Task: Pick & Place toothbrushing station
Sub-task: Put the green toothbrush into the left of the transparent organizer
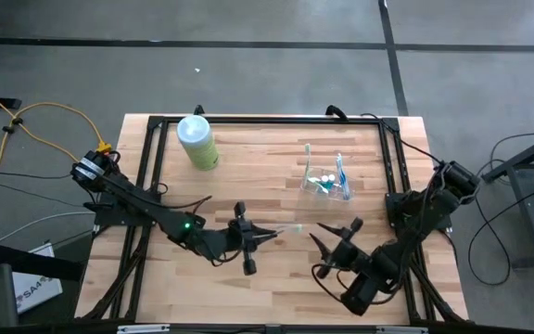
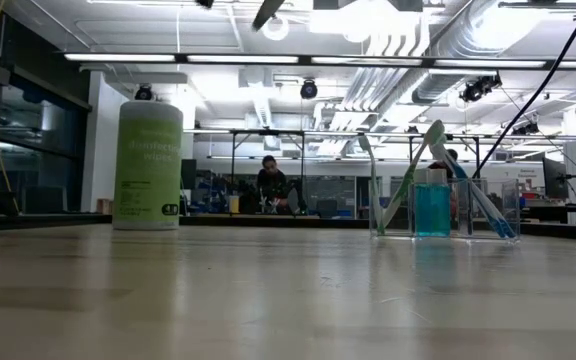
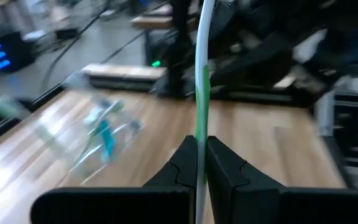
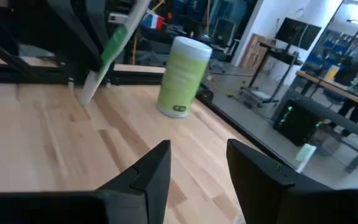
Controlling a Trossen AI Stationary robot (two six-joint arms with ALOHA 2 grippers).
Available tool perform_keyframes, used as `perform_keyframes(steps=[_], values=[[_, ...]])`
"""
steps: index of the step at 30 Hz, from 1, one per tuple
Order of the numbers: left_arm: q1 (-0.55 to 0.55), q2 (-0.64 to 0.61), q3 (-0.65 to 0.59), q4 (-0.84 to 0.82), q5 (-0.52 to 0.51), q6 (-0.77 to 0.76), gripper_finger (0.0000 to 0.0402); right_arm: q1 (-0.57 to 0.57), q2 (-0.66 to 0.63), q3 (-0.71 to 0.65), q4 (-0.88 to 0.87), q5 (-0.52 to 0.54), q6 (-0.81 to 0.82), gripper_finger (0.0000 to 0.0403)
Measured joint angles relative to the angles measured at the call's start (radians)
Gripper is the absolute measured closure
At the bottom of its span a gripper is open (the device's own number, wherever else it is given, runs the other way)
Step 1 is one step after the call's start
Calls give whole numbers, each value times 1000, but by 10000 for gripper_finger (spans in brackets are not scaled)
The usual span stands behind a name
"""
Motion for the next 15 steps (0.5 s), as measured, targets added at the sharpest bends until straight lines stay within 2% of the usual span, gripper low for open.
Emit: perform_keyframes(steps=[5, 12, 15], values=[[0, 0, 0, 119, 147, 116, 397, 8, 0, 0, 185, -21, -176, 254], [29, 26, 0, 149, 194, 166, 397, 7, 0, 0, 599, -72, -632, 254], [36, 48, 0, 185, 217, 193, 397, -6, 0, 0, 733, -130, -760, 254]])
